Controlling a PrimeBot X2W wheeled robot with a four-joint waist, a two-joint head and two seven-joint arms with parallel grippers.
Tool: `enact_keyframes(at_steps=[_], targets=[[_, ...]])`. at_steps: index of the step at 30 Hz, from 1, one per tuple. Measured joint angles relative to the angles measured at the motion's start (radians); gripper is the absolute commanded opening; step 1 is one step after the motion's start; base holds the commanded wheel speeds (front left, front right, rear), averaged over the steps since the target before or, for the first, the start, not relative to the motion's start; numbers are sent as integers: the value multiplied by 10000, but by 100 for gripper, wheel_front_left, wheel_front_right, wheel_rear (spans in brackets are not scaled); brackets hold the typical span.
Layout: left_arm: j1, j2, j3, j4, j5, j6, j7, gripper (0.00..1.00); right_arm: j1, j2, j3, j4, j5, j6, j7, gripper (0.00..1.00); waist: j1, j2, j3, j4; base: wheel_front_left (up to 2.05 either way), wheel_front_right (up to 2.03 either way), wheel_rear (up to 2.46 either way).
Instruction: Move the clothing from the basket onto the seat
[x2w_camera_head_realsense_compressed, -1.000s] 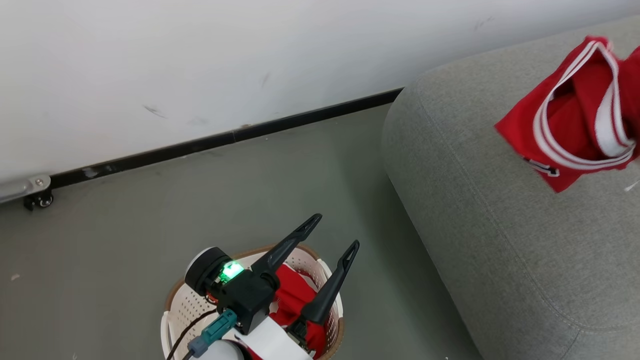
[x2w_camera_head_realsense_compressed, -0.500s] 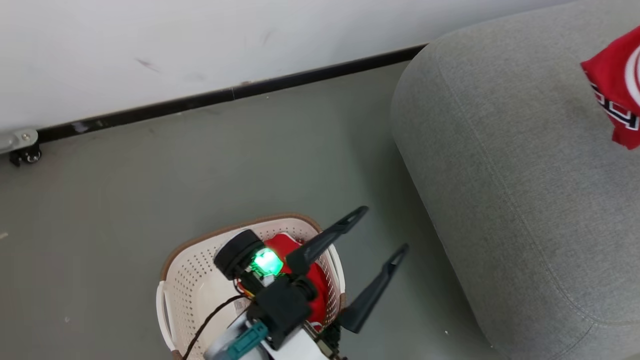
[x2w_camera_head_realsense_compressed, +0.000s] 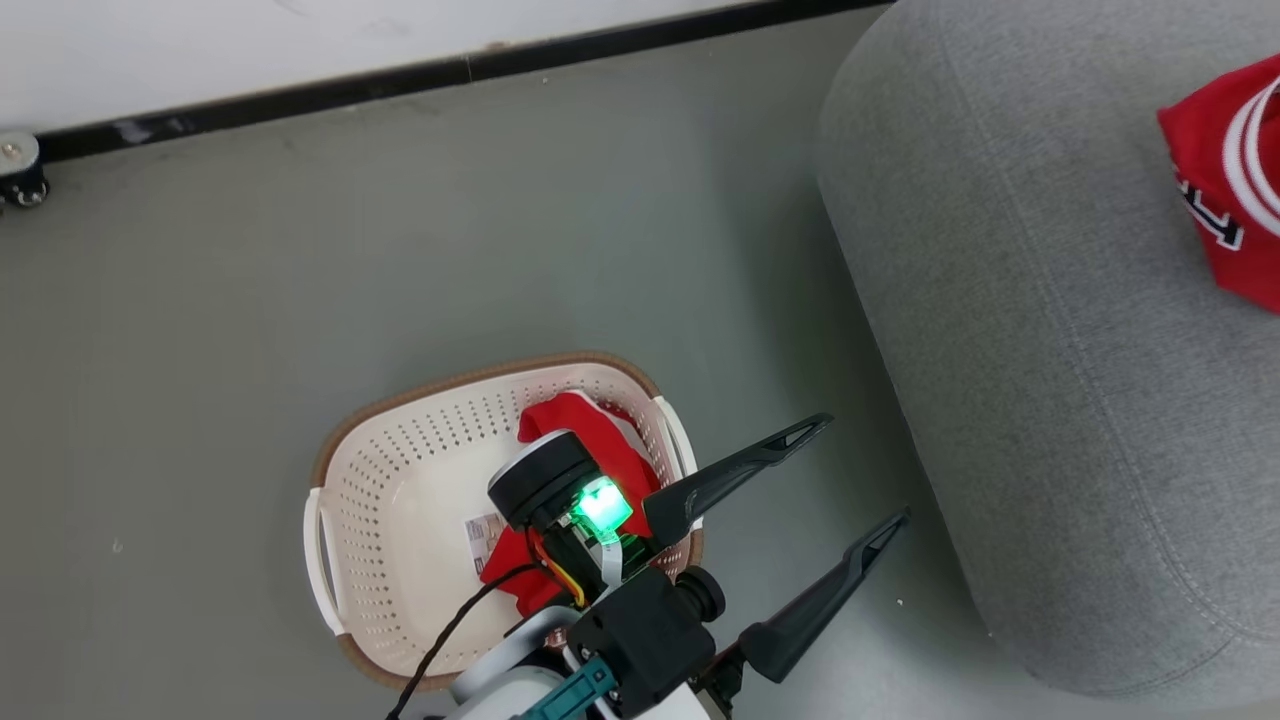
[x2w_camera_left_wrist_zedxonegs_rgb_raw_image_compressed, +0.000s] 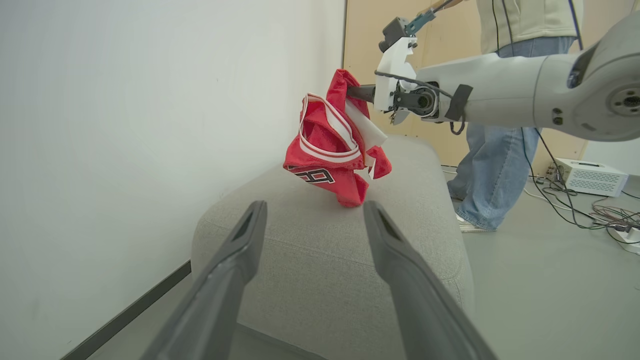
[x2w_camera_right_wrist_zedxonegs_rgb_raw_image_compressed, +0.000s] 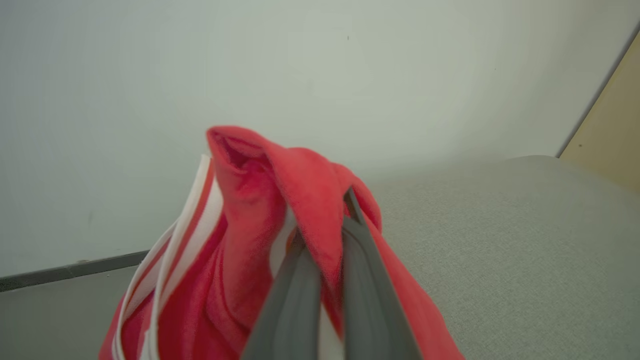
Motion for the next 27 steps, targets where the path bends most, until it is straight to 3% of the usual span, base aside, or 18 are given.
enact_keyframes(at_steps=[8,19,24,27], targets=[[-508,94,-113,-92,107,-36,161,100,12,809,-125,683,-219,0,-385,0,0,0,757,134,0,0,0],[-1039,265,-132,-102,242,-48,171,100,14,807,-1404,1835,-184,0,-951,0,0,0,1603,199,0,0,0],[-1246,316,-123,-98,268,-48,169,100,14,1099,-1490,2134,-169,0,-1064,0,0,0,1904,209,0,0,0],[-1343,353,-117,-79,268,-50,163,100,17,1480,-1490,2259,-157,0,-1152,20,0,0,2057,209,0,0,0]])
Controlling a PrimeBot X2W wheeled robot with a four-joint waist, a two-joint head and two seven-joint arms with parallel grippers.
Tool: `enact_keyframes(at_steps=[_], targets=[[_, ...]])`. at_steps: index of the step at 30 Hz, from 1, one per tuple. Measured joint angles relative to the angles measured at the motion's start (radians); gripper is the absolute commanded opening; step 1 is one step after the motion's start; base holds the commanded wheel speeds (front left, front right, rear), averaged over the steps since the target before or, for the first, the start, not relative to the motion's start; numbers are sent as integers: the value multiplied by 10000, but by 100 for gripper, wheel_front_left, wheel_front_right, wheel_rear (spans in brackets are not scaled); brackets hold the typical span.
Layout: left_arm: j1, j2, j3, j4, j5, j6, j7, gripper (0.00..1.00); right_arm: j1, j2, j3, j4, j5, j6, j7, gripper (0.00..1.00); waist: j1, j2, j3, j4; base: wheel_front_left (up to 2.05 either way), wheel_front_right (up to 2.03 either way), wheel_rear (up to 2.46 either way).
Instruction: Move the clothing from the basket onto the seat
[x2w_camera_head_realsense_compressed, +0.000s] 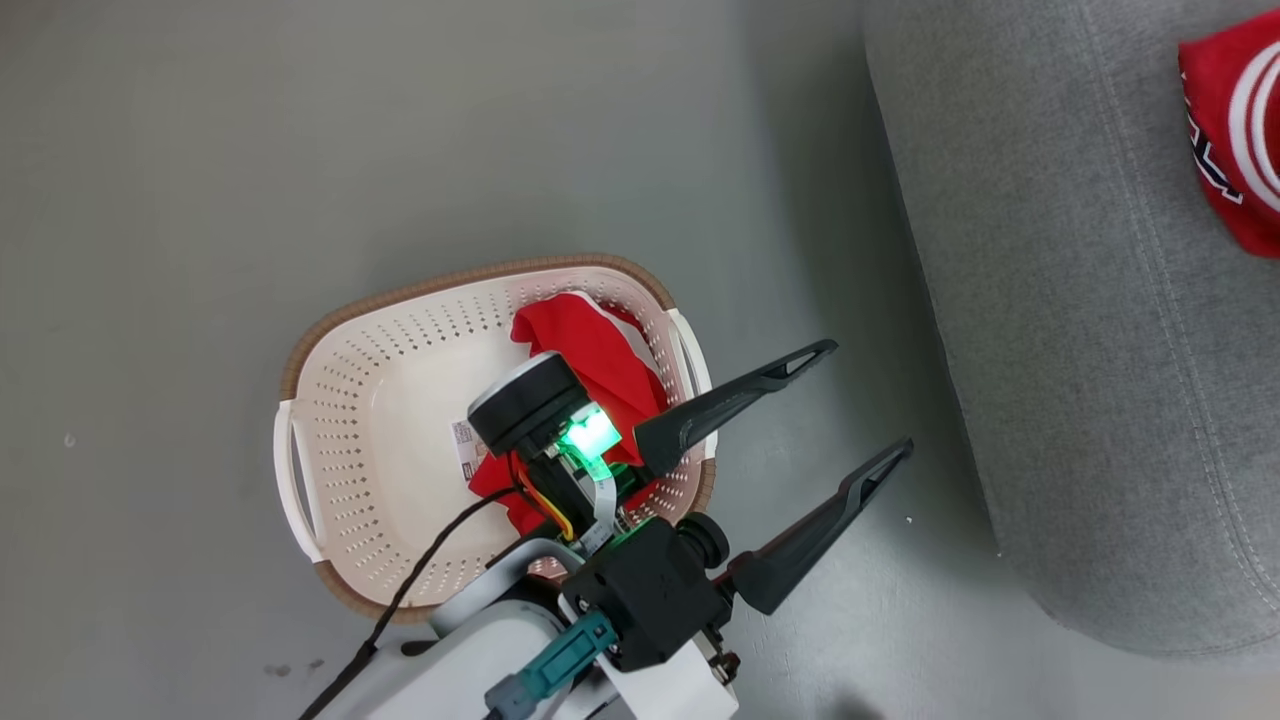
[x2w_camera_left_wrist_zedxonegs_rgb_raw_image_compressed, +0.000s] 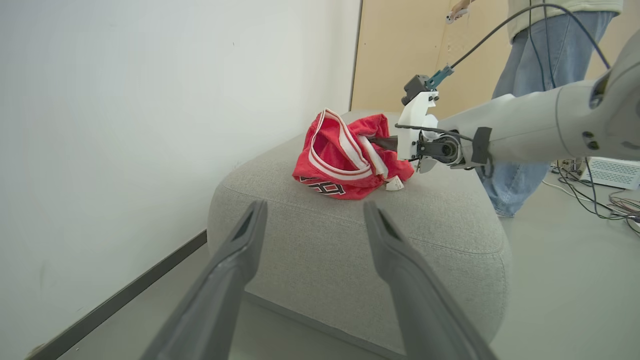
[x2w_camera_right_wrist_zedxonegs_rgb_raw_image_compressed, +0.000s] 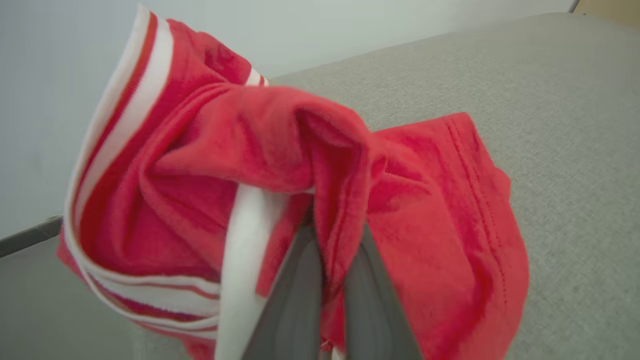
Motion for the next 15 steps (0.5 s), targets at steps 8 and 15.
enact_keyframes(at_steps=[8,15], targets=[[-167,130,50,182,0,-29,-71,100,-20,353,-12,113,-21,0,-207,97,0,0,224,-110,0,0,0],[-280,138,38,439,-31,-29,-274,100,-18,522,380,8,-128,0,-349,100,0,0,123,-266,0,0,0]])
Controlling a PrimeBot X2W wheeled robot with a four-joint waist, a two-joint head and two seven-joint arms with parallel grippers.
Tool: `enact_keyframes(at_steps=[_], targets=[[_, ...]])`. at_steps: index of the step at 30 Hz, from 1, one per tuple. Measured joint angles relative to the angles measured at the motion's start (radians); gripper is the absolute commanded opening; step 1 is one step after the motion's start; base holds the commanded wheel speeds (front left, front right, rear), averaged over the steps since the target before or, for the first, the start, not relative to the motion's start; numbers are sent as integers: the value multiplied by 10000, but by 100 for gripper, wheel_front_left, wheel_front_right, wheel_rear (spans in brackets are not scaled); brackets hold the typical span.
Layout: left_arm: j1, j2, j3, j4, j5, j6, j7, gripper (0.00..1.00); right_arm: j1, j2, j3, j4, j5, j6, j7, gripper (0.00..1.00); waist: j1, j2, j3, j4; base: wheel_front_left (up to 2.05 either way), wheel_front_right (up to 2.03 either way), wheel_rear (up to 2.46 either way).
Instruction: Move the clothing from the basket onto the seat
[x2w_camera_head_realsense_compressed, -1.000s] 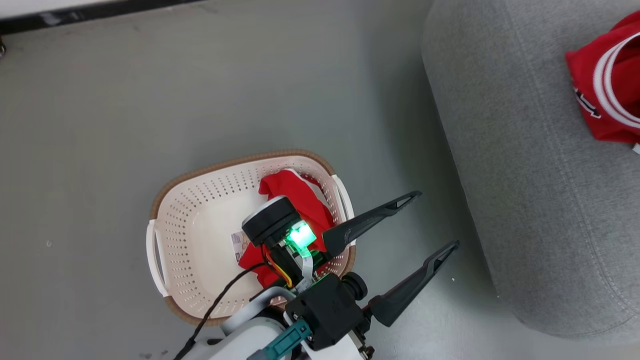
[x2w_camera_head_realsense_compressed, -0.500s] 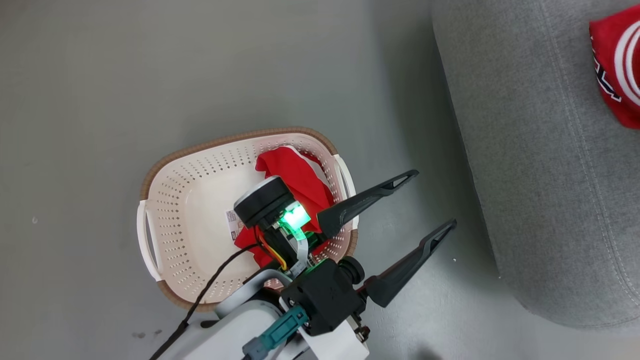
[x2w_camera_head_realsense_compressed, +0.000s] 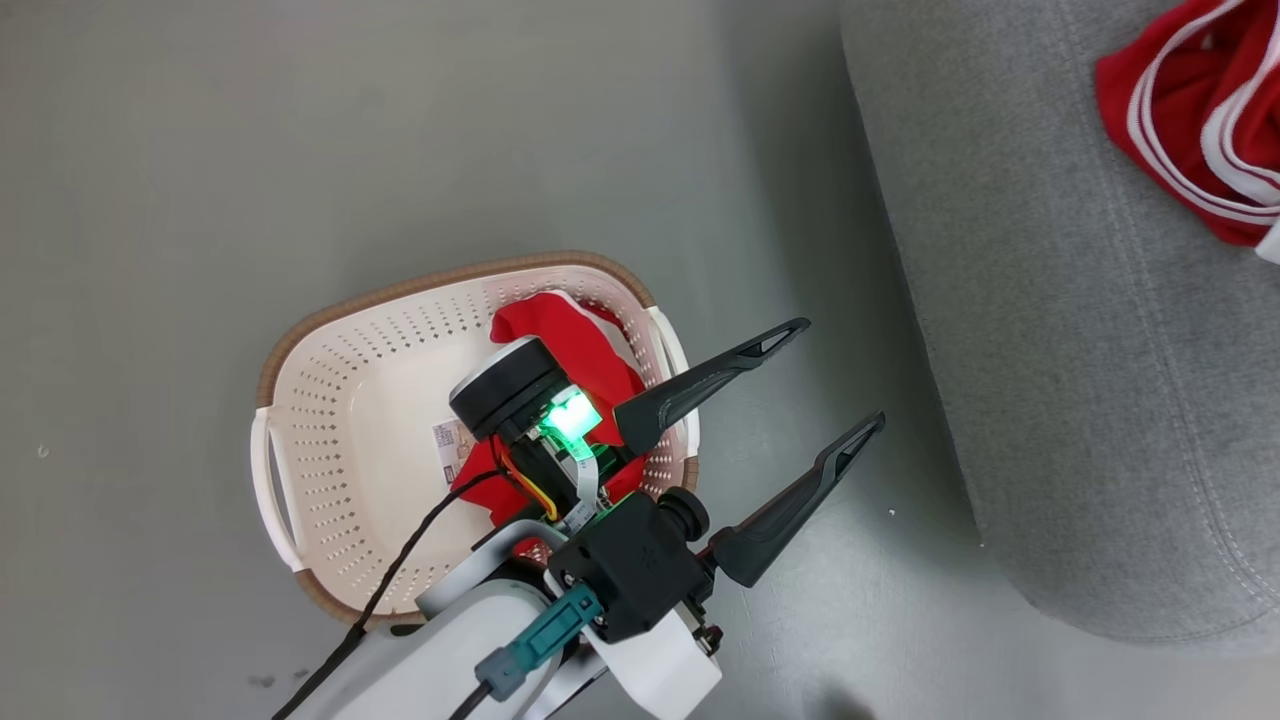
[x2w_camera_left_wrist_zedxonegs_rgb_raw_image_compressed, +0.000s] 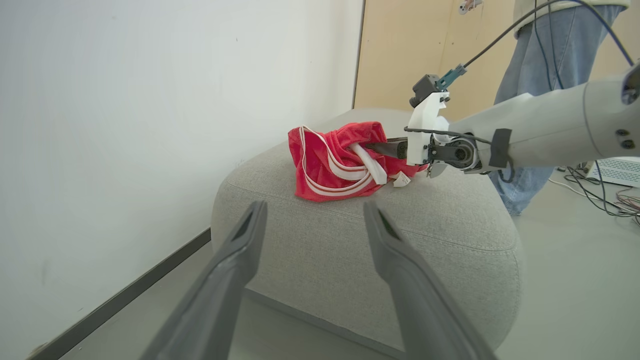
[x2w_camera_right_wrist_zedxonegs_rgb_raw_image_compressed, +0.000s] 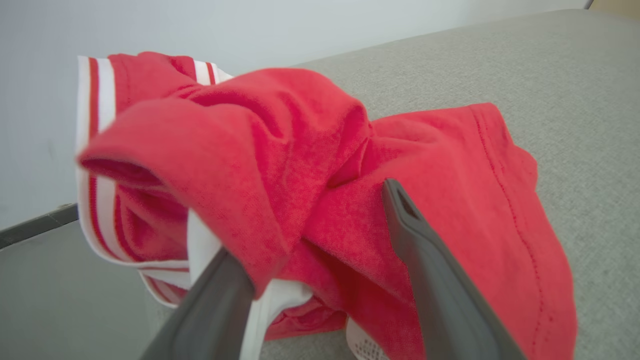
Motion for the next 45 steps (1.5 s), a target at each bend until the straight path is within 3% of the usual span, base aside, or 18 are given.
enact_keyframes(at_steps=[9,29,38,45], targets=[[-2,84,0,357,-163,-2,-153,100,150,182,502,-405,-10,0,-132,100,0,0,-276,-288,0,0,0],[255,182,324,947,-621,23,-443,100,2108,479,1185,-2065,107,0,-207,100,0,0,-1280,-882,0,0,0],[642,176,769,1237,-865,372,-575,100,2286,483,1417,-3196,100,0,-219,100,0,0,-1828,-914,0,0,0],[925,236,1340,1522,-1005,826,-660,100,2341,878,1896,-3820,-54,0,-219,100,0,0,-2254,-703,0,0,0]])
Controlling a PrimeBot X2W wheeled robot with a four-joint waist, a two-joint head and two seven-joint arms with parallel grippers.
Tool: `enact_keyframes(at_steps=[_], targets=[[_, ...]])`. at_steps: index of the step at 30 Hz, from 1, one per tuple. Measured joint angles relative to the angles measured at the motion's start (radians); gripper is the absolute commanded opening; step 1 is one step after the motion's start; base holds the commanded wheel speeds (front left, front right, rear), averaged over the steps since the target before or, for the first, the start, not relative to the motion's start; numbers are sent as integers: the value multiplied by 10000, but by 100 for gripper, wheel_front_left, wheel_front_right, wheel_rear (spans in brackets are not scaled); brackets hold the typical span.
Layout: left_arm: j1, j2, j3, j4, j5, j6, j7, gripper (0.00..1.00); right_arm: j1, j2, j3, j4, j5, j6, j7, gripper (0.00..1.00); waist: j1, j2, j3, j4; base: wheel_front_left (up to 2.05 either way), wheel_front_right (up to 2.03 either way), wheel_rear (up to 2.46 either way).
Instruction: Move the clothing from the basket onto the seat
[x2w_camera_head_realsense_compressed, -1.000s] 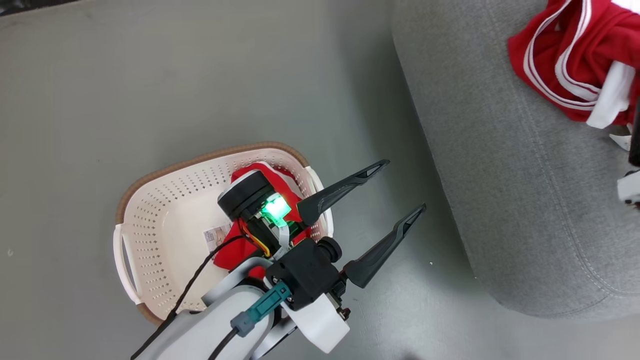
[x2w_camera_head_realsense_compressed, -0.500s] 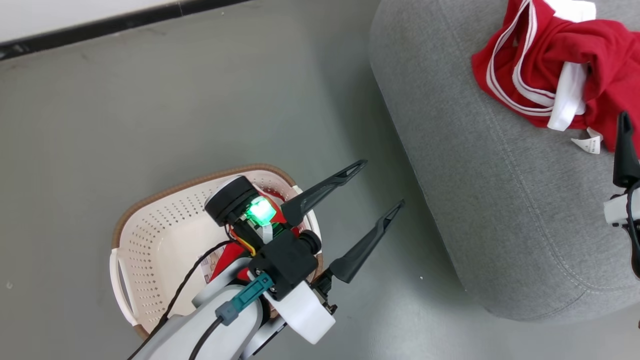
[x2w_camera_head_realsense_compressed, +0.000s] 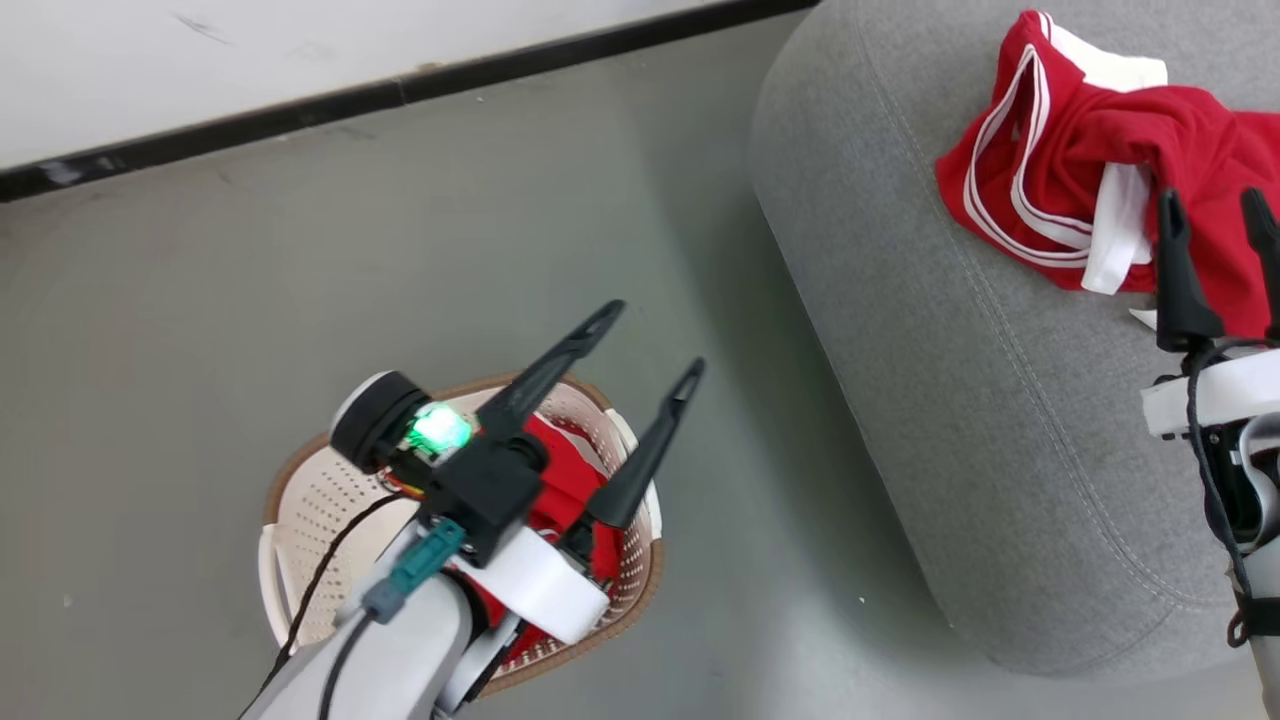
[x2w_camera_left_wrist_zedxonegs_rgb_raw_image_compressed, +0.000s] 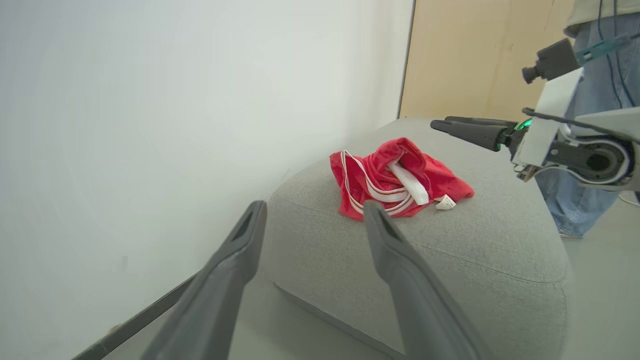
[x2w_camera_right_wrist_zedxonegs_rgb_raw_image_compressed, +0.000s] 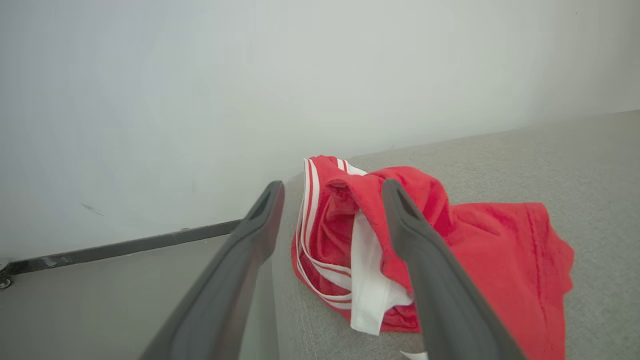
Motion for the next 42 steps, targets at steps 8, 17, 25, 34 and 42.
enact_keyframes(at_steps=[8,17,25,34,42], targets=[[456,113,711,244,-326,466,-42,100,-53,98,493,-1177,-665,0,-2,100,0,0,-460,422,0,0,0],[1084,198,1501,431,-585,1039,-58,100,-19,644,667,-1994,-1413,0,-15,100,0,0,-1001,942,0,0,0],[1668,173,2213,376,-786,1429,-127,100,723,1124,593,-2042,-1787,0,-15,100,0,0,-1529,1387,0,0,0],[2436,163,2953,376,-832,1776,-127,100,1628,1695,372,-1983,-2015,0,-15,100,0,0,-2161,1812,0,0,0],[3165,46,3346,389,-903,1964,-127,100,2428,2186,130,-1994,-2305,0,-13,100,0,0,-2726,2095,0,0,0]])
